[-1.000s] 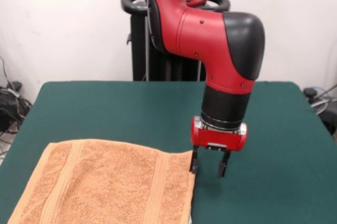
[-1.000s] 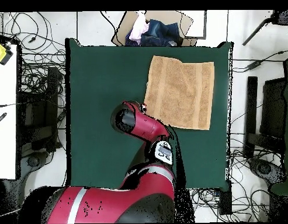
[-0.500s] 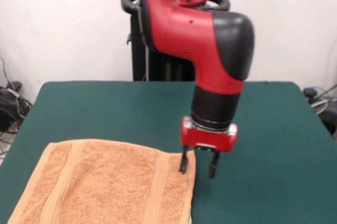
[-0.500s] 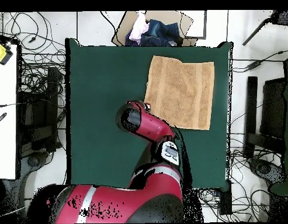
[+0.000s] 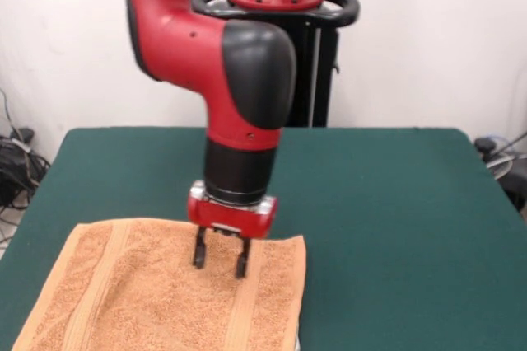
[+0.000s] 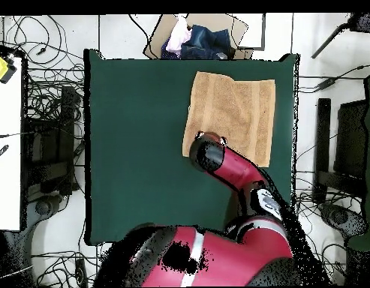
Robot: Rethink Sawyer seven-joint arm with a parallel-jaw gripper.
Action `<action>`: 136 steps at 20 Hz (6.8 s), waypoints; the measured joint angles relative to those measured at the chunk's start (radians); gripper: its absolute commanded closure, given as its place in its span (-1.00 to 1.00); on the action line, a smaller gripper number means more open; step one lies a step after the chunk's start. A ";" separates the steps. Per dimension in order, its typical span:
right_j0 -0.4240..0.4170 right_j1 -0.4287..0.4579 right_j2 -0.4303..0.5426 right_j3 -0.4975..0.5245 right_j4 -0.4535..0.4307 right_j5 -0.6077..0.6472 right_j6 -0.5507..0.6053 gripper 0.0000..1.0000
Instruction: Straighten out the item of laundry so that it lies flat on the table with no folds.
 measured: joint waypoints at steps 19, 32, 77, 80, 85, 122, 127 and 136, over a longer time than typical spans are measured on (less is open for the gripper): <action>0.049 0.042 0.000 -0.028 -0.035 -0.050 0.000 -1.00; 0.049 0.042 0.000 -0.030 -0.036 -0.050 0.000 -1.00; 0.306 -0.008 -0.049 -0.001 0.192 -0.058 0.142 -1.00; 0.300 -0.010 -0.049 0.000 0.192 -0.058 0.142 -1.00; 0.278 -0.045 -0.062 0.008 0.185 -0.042 0.142 -1.00; 0.213 -0.229 -0.152 0.034 0.074 0.023 0.142 -1.00; 0.201 -0.229 -0.150 0.036 0.043 0.023 0.142 -1.00; 0.110 -0.225 -0.117 0.044 -0.051 0.017 0.142 -1.00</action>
